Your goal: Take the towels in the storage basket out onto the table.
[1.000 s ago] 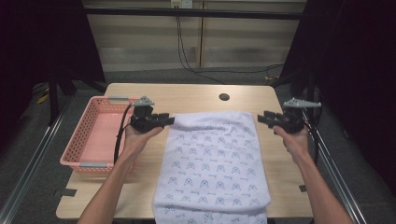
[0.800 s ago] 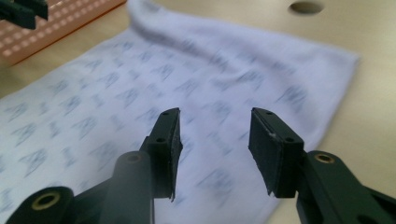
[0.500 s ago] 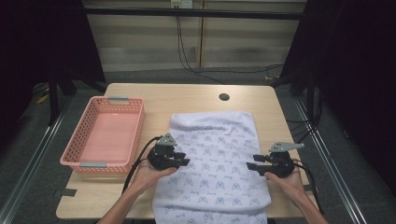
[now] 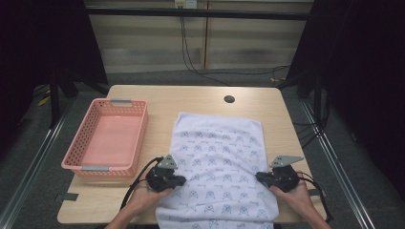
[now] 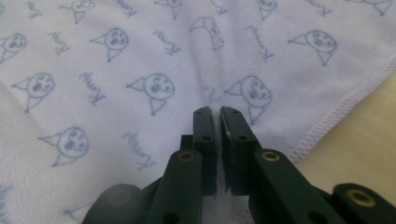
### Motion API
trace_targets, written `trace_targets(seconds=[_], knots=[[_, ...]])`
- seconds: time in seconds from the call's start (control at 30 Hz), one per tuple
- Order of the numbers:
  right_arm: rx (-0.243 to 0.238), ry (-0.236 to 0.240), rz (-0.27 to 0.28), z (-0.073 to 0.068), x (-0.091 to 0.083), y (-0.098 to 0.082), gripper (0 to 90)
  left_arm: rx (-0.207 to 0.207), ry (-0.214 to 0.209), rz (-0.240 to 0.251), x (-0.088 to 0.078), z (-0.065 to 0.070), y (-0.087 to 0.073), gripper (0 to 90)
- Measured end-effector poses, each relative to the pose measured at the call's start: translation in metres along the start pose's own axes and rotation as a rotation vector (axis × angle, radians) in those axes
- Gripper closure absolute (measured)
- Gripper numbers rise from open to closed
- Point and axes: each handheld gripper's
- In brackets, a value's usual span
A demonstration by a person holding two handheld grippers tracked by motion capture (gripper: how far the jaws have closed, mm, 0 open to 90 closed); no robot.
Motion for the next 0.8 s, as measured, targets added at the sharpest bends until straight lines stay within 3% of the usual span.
trace_targets(seconds=[0.1,0.17,0.3,0.37,0.43,0.47,0.5,0.57,0.7,0.8], knots=[[-0.007,0.021,-0.015,-0.009,-0.007,-0.006,86.4,-0.002,-0.027,-0.009,-0.002,0.013,-0.006,87.0],[-0.004,0.043,-0.023,-0.014,-0.013,-0.012,86.4,0.031,-0.032,-0.011,-0.004,0.024,-0.011,87.2],[0.005,0.098,-0.039,-0.023,-0.024,-0.024,86.4,0.016,-0.122,-0.029,-0.009,0.041,-0.023,87.5],[-0.017,0.112,-0.076,-0.028,-0.031,-0.027,85.5,0.003,-0.154,-0.058,-0.012,0.05,-0.027,87.5],[-0.03,0.126,-0.087,-0.034,-0.035,-0.031,84.5,0.039,-0.165,-0.059,-0.014,0.057,-0.028,86.0],[-0.05,0.131,-0.096,-0.037,-0.038,-0.031,83.2,0.044,-0.161,-0.061,-0.015,0.055,-0.027,84.1],[-0.048,0.124,-0.095,-0.038,-0.039,-0.031,80.4,0.025,-0.166,-0.034,-0.015,0.052,-0.025,81.4],[-0.043,0.113,-0.065,-0.035,-0.04,-0.027,73.6,0.003,-0.135,-0.002,-0.015,0.042,-0.019,76.0],[0.021,0.018,0.027,-0.01,-0.038,-0.014,66.8,-0.048,-0.057,0.078,-0.011,0.011,0.001,72.6],[0.03,-0.031,0.037,0.01,-0.023,-0.002,61.1,-0.112,-0.058,0.126,-0.004,-0.013,0.011,71.4]])
Point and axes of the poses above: each handheld gripper's, and its own axes: x roughly forward along the jaws, y roughly out of its top, z roughly to its right, and after that the axes turned 3 degrees about -y, right-handed
